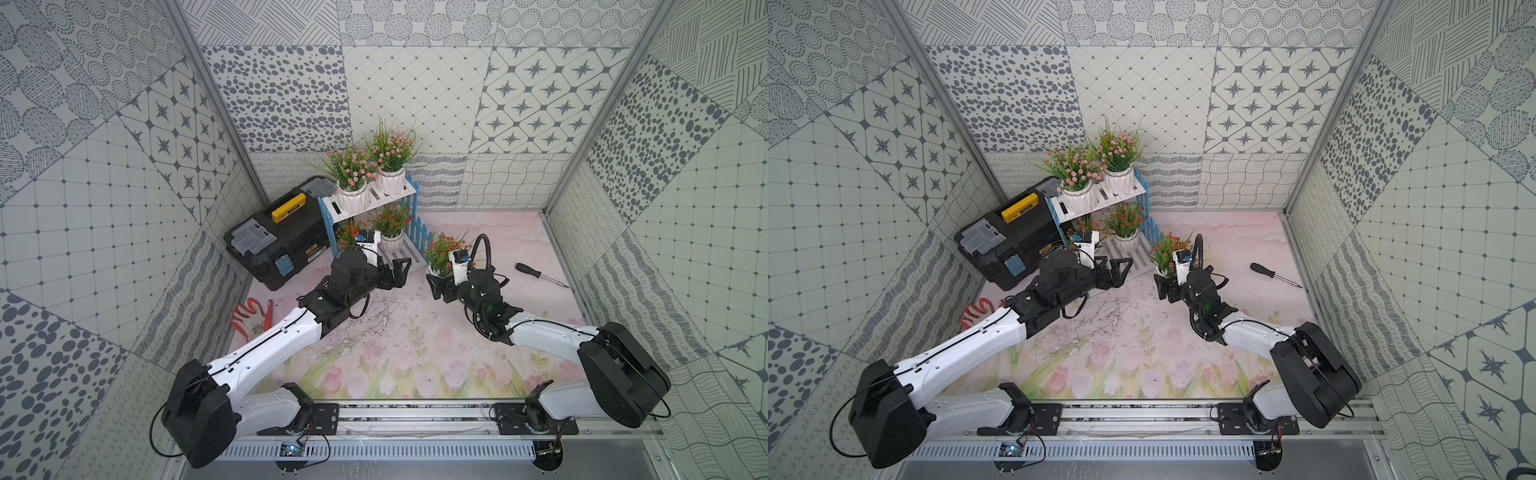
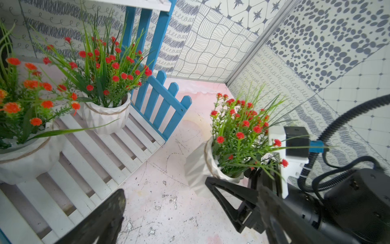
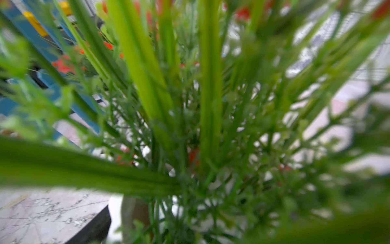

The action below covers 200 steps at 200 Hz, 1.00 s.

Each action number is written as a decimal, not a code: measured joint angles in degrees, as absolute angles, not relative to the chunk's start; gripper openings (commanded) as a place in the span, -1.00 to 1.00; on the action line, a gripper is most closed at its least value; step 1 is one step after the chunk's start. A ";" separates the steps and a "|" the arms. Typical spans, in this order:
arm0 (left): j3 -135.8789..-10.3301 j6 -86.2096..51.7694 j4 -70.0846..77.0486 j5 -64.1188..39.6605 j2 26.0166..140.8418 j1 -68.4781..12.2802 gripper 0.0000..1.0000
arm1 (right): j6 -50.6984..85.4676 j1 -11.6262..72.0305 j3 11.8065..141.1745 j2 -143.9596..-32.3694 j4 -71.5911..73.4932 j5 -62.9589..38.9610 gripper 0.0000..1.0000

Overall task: Place the baby's breath potted plants on the rack by color
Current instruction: Pick up the baby's breath potted plant from the center of the board, then place the baby's breath potted plant on the rack.

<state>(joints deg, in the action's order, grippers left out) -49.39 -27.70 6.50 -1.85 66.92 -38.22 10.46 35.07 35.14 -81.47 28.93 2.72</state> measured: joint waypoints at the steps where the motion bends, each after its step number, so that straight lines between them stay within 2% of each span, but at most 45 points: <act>1: -49.39 -27.70 6.50 -1.89 66.74 -38.22 0.97 | 10.46 35.14 35.27 -81.54 28.93 2.63 0.64; 63: -51.72 -27.07 3.81 -0.91 58.13 -37.74 0.97 | 10.72 37.32 45.60 -93.58 29.28 -2.87 0.64; 158: -64.88 -21.43 -11.27 2.20 57.95 -34.70 0.97 | 11.09 38.24 61.65 -110.19 29.08 -7.11 0.65; 200: -66.17 -19.99 -17.23 3.25 56.97 -34.48 0.97 | 10.04 38.98 67.92 -115.04 27.29 -7.44 0.66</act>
